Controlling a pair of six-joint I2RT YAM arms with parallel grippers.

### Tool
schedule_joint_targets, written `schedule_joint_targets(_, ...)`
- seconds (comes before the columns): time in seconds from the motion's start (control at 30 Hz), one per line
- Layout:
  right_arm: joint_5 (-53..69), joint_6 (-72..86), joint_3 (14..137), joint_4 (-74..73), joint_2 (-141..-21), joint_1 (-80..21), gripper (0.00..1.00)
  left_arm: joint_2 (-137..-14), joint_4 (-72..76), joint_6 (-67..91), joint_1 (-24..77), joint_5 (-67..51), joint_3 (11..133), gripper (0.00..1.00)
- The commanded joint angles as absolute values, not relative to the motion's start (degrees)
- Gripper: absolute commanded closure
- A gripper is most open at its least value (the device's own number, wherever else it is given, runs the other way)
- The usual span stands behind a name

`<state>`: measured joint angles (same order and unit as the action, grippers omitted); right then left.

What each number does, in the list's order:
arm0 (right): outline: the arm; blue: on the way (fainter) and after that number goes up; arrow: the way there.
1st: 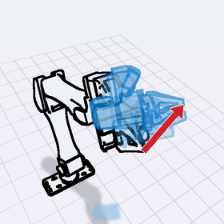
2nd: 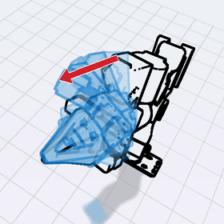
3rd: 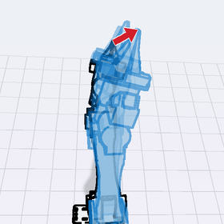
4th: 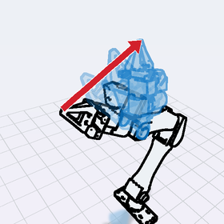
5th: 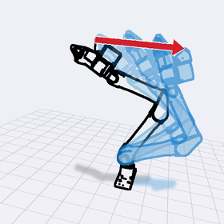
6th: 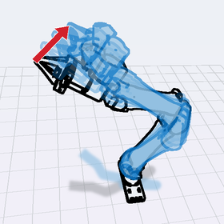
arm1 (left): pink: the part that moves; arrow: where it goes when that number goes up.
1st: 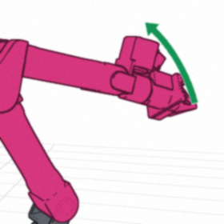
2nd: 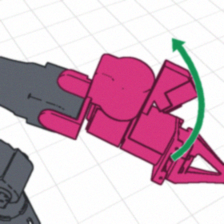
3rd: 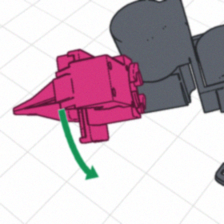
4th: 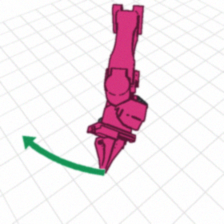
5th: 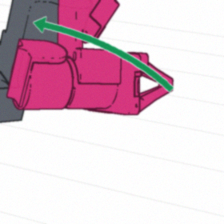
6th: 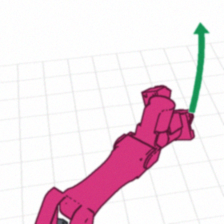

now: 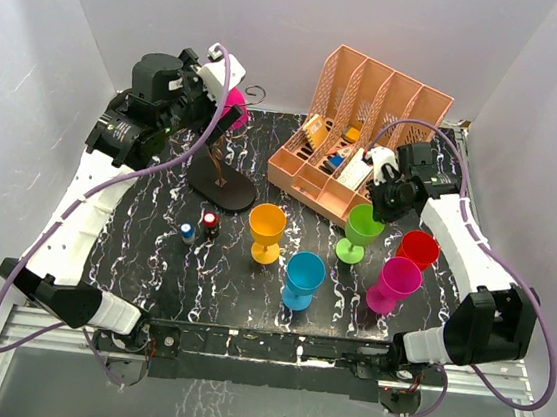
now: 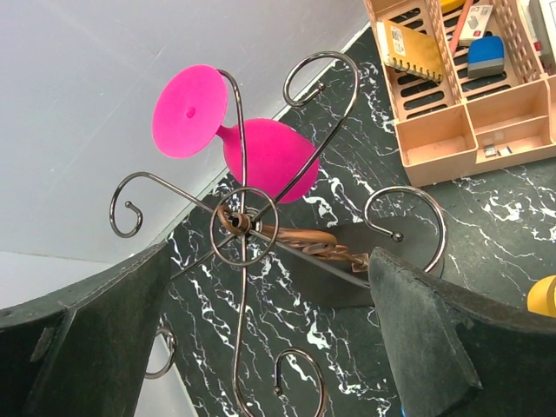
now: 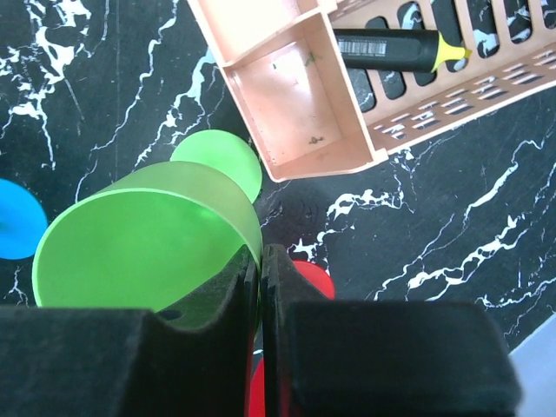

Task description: Place the wine glass upside down on the wine glass rack

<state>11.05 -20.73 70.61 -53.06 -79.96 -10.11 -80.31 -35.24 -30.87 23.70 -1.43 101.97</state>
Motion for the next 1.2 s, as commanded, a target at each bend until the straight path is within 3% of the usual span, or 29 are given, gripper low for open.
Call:
schedule_joint_targets(0.0,15.7,-23.0,73.6,-53.8,-76.8,-10.1,0.92,-77.7,-34.2,-29.3,23.5,2.1,102.7,0.04)
schedule_joint_targets(0.27,23.7,-26.4,87.0,-56.3,-75.4,-10.1,0.92,-76.5,-33.4,-24.5,22.6,2.5,103.6,0.03)
schedule_joint_targets(0.43,28.9,-21.6,98.8,-49.7,-76.6,-10.1,0.92,-76.1,-33.4,-21.2,21.7,-0.1,105.7,0.03)
schedule_joint_targets(0.77,30.6,0.4,109.7,-26.8,-82.1,-10.1,0.92,-78.1,-28.3,2.5,16.5,-23.9,107.6,0.03)
schedule_joint_targets(1.17,32.6,9.9,112.1,-21.3,-83.8,-11.2,0.92,-87.7,-18.1,21.3,18.1,-32.6,109.3,0.18)
